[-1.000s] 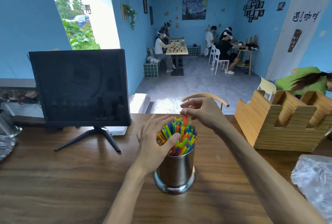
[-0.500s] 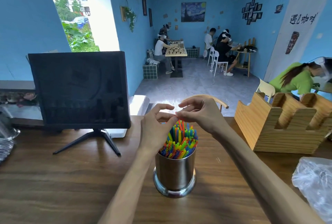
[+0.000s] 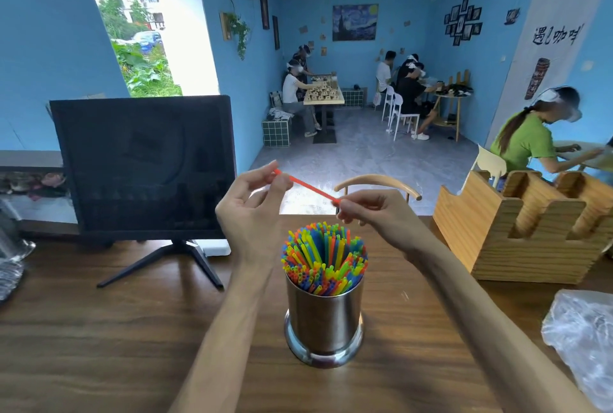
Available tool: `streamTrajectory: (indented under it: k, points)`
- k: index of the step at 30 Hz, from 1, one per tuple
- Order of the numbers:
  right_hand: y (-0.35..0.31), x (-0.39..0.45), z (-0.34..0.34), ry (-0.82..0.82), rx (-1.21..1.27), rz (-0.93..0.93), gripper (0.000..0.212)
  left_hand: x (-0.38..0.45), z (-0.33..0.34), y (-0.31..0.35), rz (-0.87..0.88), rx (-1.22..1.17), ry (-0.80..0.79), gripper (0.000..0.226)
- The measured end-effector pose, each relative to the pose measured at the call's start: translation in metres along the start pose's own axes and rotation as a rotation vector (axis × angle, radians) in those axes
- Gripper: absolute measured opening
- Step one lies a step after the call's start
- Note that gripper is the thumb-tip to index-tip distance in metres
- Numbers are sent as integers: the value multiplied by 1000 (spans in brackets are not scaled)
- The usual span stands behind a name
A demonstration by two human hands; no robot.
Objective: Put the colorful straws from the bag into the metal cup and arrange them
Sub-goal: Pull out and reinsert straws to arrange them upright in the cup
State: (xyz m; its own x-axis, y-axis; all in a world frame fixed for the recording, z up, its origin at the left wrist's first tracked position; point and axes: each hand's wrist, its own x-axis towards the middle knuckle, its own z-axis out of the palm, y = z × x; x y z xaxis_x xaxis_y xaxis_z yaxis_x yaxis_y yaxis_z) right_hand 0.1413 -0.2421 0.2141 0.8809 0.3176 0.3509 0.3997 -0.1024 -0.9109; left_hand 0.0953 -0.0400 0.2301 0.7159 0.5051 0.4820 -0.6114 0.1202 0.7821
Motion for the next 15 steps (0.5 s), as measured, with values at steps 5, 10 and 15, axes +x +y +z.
streamTrajectory:
  k: [5, 10, 15]
  points:
    - [-1, 1, -27, 77, 289, 93, 32, -2, -11, -9, -94, 37, 48, 14]
    - [8, -2, -32, 33, 191, 51, 25, -1, -10, -11, -112, -61, 139, 9]
    - [13, -3, -18, -86, -210, -22, 16, 11, -13, -2, 82, -73, 206, 15]
